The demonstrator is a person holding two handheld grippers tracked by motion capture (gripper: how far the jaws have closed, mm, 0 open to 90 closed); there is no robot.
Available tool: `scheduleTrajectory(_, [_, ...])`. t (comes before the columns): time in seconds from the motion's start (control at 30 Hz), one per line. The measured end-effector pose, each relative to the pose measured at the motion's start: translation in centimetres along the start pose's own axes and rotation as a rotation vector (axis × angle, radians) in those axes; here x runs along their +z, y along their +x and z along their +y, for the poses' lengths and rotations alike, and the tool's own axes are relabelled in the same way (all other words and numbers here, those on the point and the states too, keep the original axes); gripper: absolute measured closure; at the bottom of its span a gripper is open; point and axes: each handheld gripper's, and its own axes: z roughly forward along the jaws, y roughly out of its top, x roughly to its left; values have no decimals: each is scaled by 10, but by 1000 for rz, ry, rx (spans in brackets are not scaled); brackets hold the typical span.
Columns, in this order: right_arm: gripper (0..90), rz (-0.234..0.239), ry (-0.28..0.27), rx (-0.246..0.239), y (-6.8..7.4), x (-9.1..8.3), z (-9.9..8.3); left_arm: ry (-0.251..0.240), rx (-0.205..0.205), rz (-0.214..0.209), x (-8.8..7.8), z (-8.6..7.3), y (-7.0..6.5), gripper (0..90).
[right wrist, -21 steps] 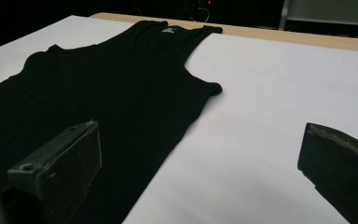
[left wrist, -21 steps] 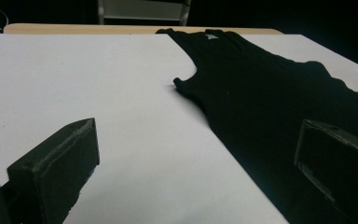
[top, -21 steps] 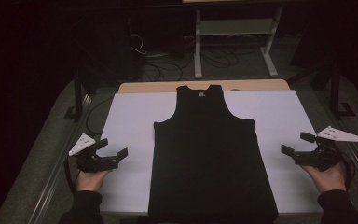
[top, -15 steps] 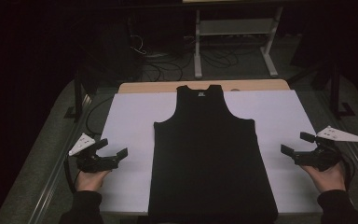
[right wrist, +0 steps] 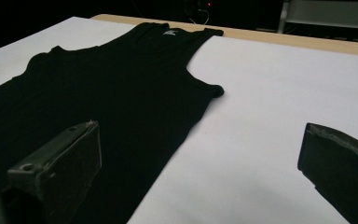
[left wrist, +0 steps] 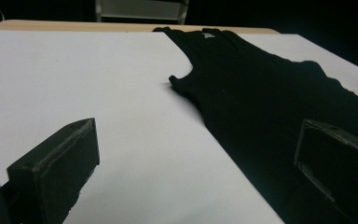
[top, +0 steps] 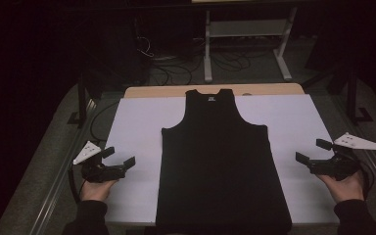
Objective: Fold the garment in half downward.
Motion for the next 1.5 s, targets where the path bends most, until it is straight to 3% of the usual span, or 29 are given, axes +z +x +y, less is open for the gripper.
scheduleTrajectory(0.6, [0,25,-2,1,-4,-1,26,34,29,-4,4,20,1,0])
scheduleTrajectory(0.9, [0,49,0,-40,-3,8,50,56,41,-24,14,29,2,0])
scheduleTrajectory(1.5, [0,62,12,-81,-5,17,75,69,69,-46,23,53,2,0])
